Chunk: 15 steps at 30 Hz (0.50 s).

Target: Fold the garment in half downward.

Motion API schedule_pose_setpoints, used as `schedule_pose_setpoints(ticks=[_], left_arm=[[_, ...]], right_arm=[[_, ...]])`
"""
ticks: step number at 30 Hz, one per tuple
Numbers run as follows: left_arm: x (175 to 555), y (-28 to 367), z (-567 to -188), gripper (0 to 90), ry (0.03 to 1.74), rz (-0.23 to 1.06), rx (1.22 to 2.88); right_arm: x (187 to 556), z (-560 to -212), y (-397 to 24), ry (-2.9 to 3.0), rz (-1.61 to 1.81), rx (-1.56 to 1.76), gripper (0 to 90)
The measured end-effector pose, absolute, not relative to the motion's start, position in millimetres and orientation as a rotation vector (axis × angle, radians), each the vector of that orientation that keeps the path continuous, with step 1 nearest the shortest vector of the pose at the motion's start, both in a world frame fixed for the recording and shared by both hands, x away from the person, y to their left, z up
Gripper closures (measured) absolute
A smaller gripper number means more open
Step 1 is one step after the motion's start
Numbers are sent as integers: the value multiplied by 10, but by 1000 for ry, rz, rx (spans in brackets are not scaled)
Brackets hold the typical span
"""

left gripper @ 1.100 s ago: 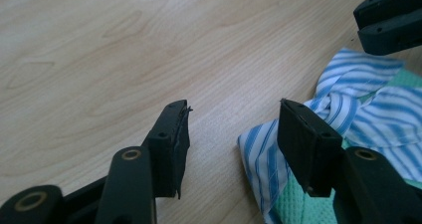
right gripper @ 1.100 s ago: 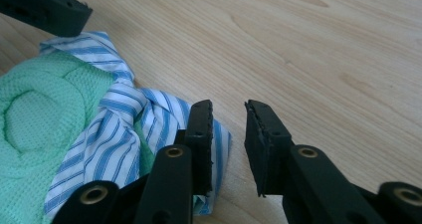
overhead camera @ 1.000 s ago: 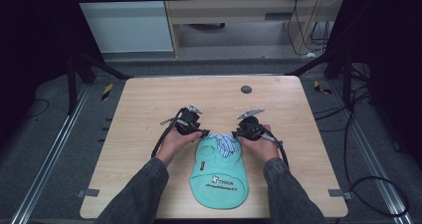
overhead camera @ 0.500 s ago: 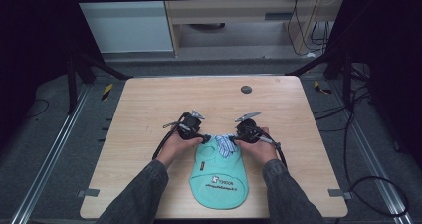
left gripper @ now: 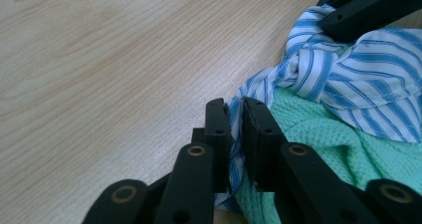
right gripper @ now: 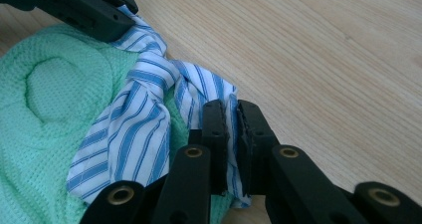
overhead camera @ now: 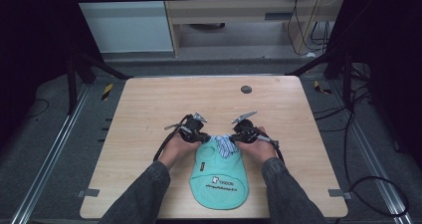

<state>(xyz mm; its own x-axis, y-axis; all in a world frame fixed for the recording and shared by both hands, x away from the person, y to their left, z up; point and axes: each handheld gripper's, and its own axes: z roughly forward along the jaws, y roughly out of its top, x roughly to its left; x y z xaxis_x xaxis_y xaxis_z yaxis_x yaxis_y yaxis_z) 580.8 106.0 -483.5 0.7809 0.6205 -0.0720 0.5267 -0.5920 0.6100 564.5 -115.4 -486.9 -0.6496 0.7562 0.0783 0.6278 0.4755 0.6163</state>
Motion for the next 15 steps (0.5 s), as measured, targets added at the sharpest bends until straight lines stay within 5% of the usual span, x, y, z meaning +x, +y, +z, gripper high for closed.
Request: schedule_pose_setpoints(ticks=[15], left_arm=[[5735, 1075, -4457, 850, 741, 248, 2320]], right_arm=[[5512, -4460, -1252, 2503, 974, 1053, 838]])
